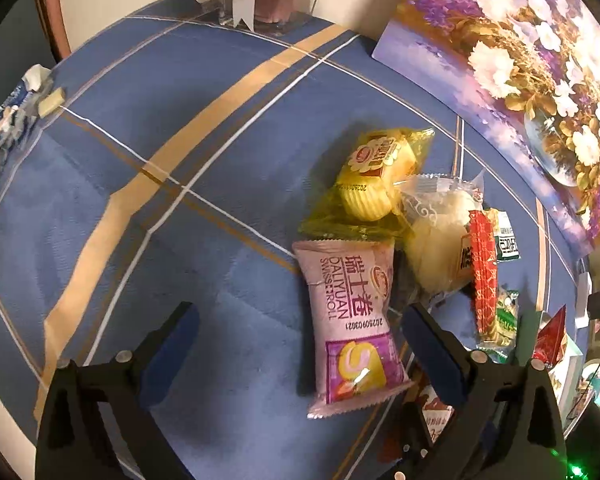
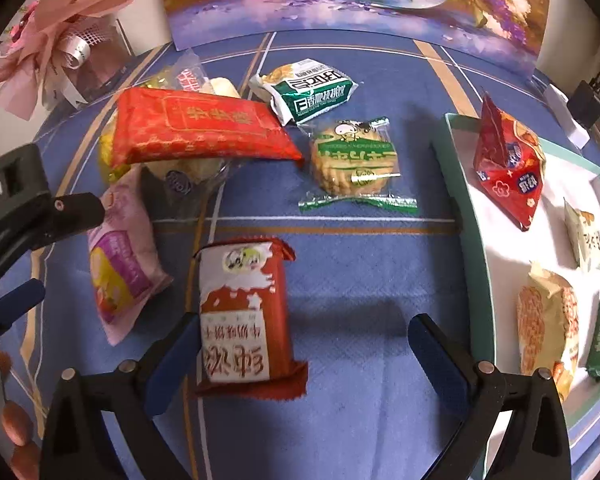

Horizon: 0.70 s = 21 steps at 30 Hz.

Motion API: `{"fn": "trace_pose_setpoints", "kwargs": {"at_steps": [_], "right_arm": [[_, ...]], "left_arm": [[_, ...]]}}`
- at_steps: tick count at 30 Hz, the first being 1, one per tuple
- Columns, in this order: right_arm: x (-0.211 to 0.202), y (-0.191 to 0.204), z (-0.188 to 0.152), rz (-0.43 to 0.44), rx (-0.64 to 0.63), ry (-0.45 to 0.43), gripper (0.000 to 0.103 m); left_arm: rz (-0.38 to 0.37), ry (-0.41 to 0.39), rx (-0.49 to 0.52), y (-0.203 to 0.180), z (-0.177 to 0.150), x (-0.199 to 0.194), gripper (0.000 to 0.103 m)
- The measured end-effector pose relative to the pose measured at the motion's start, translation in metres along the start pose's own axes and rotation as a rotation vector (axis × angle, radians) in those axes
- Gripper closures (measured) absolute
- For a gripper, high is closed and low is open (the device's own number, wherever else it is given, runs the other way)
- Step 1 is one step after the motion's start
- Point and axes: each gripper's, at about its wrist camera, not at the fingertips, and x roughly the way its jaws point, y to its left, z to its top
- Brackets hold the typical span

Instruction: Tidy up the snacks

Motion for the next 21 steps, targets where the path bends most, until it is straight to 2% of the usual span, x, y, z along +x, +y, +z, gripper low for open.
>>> {"fn": "trace_pose_setpoints", "kwargs": {"at_steps": [3,6,8,10,11,18,21], "right_arm": [[0.006,0.008,0.006,-0.011,-0.01,-0.007,0.001],[0.012,0.017,0.012,-0.023,-0.02,-0.017,0.009],[0.014,0.02,0.015,-0.023,-0.025,-0.021,0.015],[0.012,0.022,0.015,-0.032,-0.037,-0.032,0.024],[0.012,0.023,0.016,-0.038,-0.043,-0.035,0.027],[0.009,0.017,0.018,-0.04,-0.027,-0.026,0.058],[0.008,0.015,0.016,-0.033,-0.025,-0.014,0.061]], "left_arm": [[-0.014,0.018,0.012,-0.001,0.004,0.009,0.017],[-0.024,0.03,0.027,-0.006,0.005,0.016,0.025],[-0.036,0.037,0.043,-0.011,0.003,0.018,0.035],[-0.048,0.044,0.058,-0.016,0.002,0.018,0.055],[-0.052,0.048,0.064,-0.018,0.001,0.019,0.059],[-0.045,0.08,0.076,-0.027,-0.002,0.019,0.064],[-0.034,0.098,0.071,-0.026,-0.005,0.017,0.064]]}}
